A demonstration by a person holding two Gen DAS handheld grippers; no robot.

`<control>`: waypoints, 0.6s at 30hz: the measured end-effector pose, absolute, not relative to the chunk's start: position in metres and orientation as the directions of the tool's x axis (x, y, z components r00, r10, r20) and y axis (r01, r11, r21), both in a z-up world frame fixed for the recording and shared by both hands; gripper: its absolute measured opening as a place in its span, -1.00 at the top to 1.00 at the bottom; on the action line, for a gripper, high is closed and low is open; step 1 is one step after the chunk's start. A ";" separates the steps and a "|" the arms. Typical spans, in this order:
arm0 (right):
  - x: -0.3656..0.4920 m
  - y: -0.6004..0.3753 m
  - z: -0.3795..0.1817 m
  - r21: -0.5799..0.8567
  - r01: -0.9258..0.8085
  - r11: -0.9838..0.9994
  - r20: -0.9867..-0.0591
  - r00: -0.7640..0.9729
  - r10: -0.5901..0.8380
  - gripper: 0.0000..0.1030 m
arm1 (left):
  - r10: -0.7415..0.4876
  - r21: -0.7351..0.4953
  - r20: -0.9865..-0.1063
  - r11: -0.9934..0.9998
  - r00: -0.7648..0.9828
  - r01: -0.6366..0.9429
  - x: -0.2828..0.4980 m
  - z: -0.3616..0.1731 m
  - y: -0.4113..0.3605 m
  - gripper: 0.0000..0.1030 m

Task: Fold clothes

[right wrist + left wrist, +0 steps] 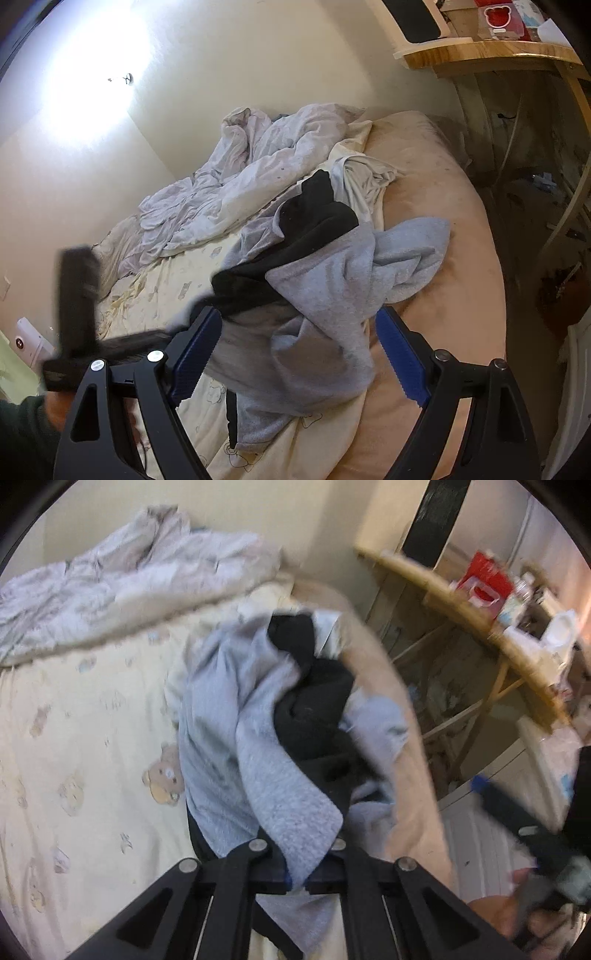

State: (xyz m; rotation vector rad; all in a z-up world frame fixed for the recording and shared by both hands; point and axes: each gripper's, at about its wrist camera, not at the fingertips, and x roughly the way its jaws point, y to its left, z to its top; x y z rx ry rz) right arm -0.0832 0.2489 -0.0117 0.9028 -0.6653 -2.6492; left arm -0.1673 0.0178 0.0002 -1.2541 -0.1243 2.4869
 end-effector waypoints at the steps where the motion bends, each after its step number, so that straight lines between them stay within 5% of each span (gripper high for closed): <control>1: -0.082 0.248 -0.012 0.505 0.098 -0.858 -0.505 -0.772 -0.386 -0.73 | 0.356 -0.242 -0.748 -0.932 -0.560 -0.269 -0.162 0.011 0.014 0.94; 9: -0.064 0.232 -0.004 0.476 0.150 -0.866 -0.496 -0.768 -0.406 -0.73 | 0.339 -0.240 -0.690 -0.941 -0.639 -0.241 -0.106 0.060 -0.036 0.94; 18: -0.033 0.203 -0.010 0.543 0.242 -0.804 -0.503 -0.673 -0.542 -0.73 | 0.218 -0.228 -0.774 -0.972 -0.594 -0.059 -0.046 0.028 -0.126 0.94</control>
